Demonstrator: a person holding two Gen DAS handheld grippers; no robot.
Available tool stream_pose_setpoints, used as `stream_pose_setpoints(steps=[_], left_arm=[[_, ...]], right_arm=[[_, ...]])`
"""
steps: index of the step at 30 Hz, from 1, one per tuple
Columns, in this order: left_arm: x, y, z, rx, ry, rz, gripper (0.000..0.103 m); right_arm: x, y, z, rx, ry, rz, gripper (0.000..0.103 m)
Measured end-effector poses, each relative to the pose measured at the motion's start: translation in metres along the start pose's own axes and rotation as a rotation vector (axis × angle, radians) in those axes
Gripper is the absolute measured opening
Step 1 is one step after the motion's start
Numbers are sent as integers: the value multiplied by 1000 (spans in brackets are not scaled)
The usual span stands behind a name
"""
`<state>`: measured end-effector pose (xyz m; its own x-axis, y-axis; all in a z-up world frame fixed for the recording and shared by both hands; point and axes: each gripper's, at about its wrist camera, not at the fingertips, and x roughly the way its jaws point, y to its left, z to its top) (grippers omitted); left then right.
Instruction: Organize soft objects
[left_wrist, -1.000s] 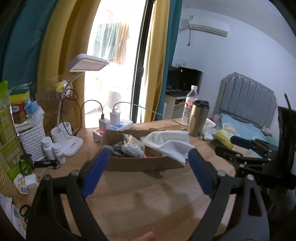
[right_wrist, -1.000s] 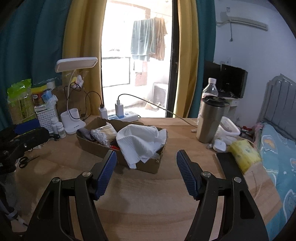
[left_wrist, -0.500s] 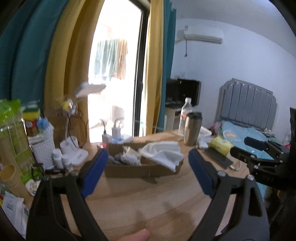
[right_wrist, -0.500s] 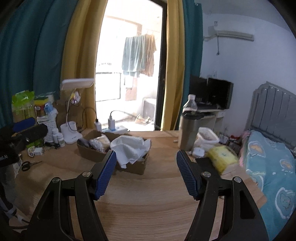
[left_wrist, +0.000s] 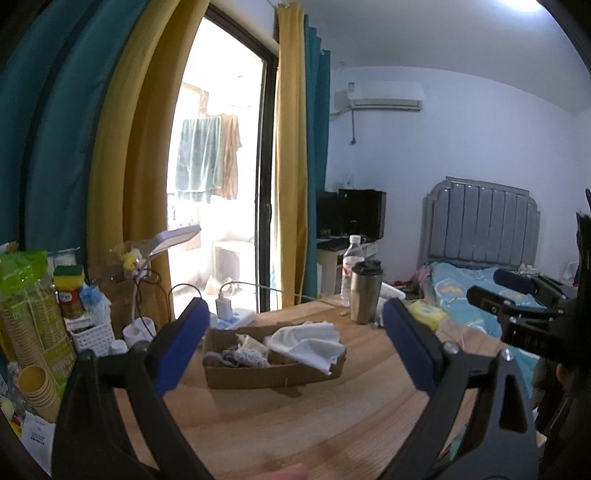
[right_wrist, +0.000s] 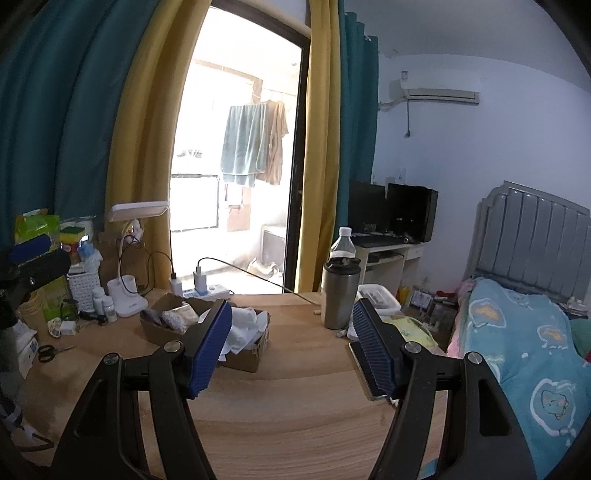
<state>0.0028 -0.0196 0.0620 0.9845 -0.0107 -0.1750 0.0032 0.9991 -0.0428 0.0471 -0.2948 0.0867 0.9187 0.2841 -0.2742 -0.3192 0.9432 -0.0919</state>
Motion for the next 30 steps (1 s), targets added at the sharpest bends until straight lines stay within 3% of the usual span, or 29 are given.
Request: stream_pose_setpoints(steps=[30], left_arm=[[4, -2, -6, 8, 19, 35, 96]], right_arm=[[-1, -2, -4, 4, 5, 4, 72]])
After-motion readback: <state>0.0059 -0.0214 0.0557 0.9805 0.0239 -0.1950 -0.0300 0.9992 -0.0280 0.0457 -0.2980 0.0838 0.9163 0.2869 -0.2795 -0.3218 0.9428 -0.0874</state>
